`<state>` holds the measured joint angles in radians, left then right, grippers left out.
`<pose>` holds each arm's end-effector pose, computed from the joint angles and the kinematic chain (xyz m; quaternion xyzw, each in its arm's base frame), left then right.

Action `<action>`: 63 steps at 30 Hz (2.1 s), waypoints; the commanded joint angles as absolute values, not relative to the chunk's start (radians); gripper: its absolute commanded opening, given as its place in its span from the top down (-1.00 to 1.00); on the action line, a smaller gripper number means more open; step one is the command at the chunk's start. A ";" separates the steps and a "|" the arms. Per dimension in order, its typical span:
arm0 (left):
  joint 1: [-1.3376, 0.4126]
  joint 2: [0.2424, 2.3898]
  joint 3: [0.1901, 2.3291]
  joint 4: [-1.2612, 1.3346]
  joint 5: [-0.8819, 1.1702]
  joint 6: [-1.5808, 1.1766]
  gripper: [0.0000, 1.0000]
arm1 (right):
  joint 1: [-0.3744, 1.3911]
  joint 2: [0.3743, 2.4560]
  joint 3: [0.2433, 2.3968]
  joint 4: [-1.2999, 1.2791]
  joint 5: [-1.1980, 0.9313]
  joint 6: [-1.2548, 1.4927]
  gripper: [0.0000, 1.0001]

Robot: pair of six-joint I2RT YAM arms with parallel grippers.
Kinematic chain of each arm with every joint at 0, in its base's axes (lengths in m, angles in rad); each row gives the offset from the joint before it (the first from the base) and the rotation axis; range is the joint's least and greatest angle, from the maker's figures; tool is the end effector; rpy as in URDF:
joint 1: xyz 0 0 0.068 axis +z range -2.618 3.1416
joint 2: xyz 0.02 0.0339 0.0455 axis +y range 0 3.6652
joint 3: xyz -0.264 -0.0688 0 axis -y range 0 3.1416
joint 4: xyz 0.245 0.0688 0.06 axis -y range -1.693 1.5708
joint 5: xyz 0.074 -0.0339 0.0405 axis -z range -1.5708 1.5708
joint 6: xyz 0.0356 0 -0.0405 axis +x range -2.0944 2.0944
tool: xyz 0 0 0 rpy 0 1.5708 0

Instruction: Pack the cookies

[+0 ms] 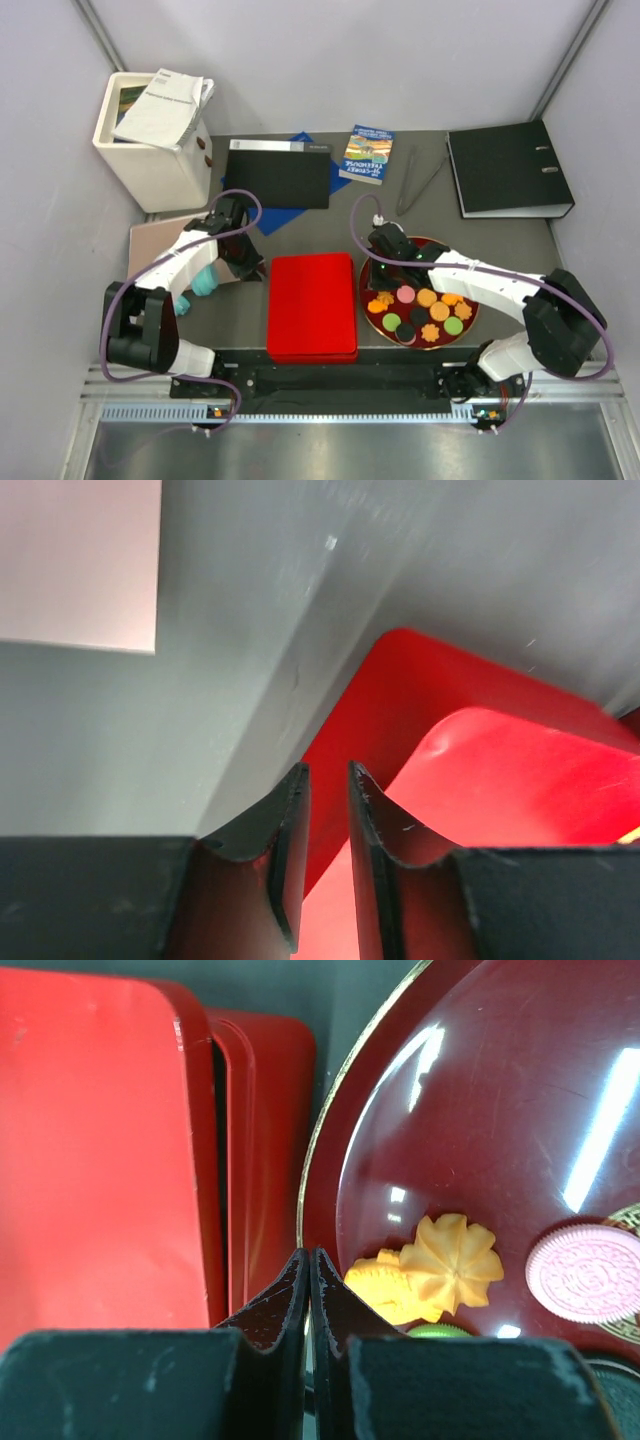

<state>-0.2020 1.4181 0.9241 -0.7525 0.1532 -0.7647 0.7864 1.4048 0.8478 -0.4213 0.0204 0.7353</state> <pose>0.2524 -0.0572 0.2076 -0.2613 0.9487 -0.1417 0.1074 0.1964 0.1957 0.2044 -0.0215 0.9562 0.1942 0.2181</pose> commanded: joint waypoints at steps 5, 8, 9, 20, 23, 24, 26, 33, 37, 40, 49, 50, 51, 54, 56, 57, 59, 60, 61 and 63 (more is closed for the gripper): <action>-0.209 1.393 0.862 -0.713 0.304 -0.755 0.53 | 0.776 1.420 0.885 -0.361 -0.048 0.732 1.00; -0.222 1.393 0.865 -0.704 0.336 -0.742 0.56 | 0.776 1.422 0.879 -0.357 -0.060 0.730 1.00; -0.227 1.394 0.868 -0.704 0.342 -0.735 0.58 | 0.776 1.422 0.874 -0.354 -0.064 0.732 1.00; -0.291 1.413 0.894 -0.701 0.380 -0.719 0.63 | 0.776 1.436 0.877 -0.356 -0.074 0.729 1.00; -0.310 1.419 0.893 -0.701 0.370 -0.716 0.63 | 0.776 1.448 0.880 -0.350 -0.097 0.726 1.00; -0.314 1.422 0.891 -0.701 0.365 -0.716 0.63 | 0.776 1.451 0.882 -0.351 -0.098 0.724 1.00; -0.316 1.424 0.890 -0.710 0.335 -0.718 0.63 | 0.776 1.448 0.885 -0.359 -0.086 0.727 1.00; -0.290 1.390 0.949 -0.785 0.149 -0.732 0.51 | 0.776 1.402 0.900 -0.403 -0.023 0.721 1.00; -0.256 1.371 0.979 -0.808 0.091 -0.750 0.49 | 0.776 1.391 0.911 -0.423 -0.003 0.713 1.00; -0.250 1.353 0.992 -0.805 0.061 -0.759 0.48 | 0.776 1.381 0.913 -0.428 -0.003 0.712 1.00; -0.245 1.390 1.023 -0.708 0.093 -0.773 0.46 | 0.776 1.359 0.916 -0.440 -0.003 0.703 1.00; -0.245 1.397 1.022 -0.692 0.109 -0.776 0.46 | 0.776 1.358 0.916 -0.440 -0.003 0.701 1.00; -0.245 1.410 1.023 -0.681 0.121 -0.778 0.46 | 0.776 1.356 0.914 -0.442 -0.003 0.700 1.00; -0.245 1.457 1.023 -0.621 0.166 -0.778 0.47 | 0.776 1.351 0.913 -0.446 -0.003 0.698 1.00; -0.245 1.488 1.022 -0.580 0.195 -0.779 0.48 | 0.776 1.350 0.914 -0.451 -0.003 0.695 1.00; -0.245 1.500 1.022 -0.566 0.205 -0.779 0.48 | 0.776 1.348 0.914 -0.457 -0.003 0.692 1.00; -0.247 1.532 1.023 -0.539 0.222 -0.782 0.49 | 0.776 1.348 0.917 -0.462 -0.003 0.689 1.00; -0.245 1.543 1.023 -0.532 0.227 -0.782 0.50 | 0.776 1.348 0.916 -0.465 -0.003 0.687 1.00; -0.245 1.567 1.023 -0.531 0.233 -0.781 0.50 | 0.776 1.348 0.917 -0.466 -0.003 0.686 1.00; -0.247 1.588 1.023 -0.529 0.241 -0.778 0.51 | 0.776 1.345 0.914 -0.471 -0.003 0.684 1.00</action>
